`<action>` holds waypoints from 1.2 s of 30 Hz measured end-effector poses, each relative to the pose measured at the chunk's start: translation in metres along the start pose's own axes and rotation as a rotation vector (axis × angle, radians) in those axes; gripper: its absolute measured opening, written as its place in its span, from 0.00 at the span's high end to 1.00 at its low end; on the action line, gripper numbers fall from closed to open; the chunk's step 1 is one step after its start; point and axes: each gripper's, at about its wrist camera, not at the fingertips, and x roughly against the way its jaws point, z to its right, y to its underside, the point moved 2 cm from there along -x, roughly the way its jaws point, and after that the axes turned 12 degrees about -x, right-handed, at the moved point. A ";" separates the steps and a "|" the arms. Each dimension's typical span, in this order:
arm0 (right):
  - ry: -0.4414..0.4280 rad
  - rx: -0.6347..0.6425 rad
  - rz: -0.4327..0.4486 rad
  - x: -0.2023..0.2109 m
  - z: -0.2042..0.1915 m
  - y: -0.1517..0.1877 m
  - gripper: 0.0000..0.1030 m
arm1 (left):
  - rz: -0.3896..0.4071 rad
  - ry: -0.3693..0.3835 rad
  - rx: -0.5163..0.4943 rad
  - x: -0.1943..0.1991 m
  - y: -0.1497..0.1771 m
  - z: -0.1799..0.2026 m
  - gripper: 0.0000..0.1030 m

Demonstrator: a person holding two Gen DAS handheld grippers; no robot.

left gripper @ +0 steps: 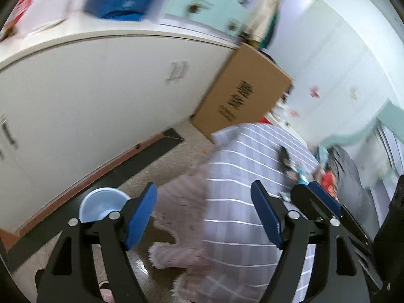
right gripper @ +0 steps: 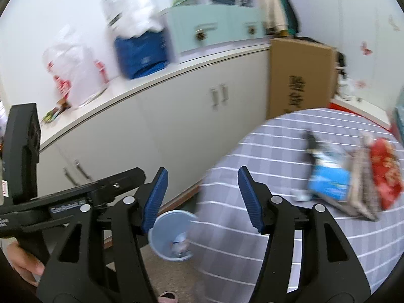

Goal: Collect trash
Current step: 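Move both tools back toward the table, then grasp the red snack bag with the right gripper while the left gripper grasps folded paper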

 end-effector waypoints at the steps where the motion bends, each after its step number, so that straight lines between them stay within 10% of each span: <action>1: 0.017 -0.011 0.009 0.006 0.011 -0.002 0.44 | -0.002 0.008 -0.019 -0.003 -0.001 0.011 0.27; 21: 0.278 -0.385 0.143 0.065 0.263 -0.013 0.38 | -0.121 0.135 -0.256 -0.116 -0.005 0.169 0.27; 29: 0.251 -0.349 0.096 0.038 0.276 -0.019 0.38 | -0.114 0.118 -0.315 -0.134 -0.002 0.192 0.27; 36: 0.233 -0.350 0.066 0.030 0.284 -0.019 0.61 | -0.101 0.108 -0.354 -0.143 -0.005 0.221 0.27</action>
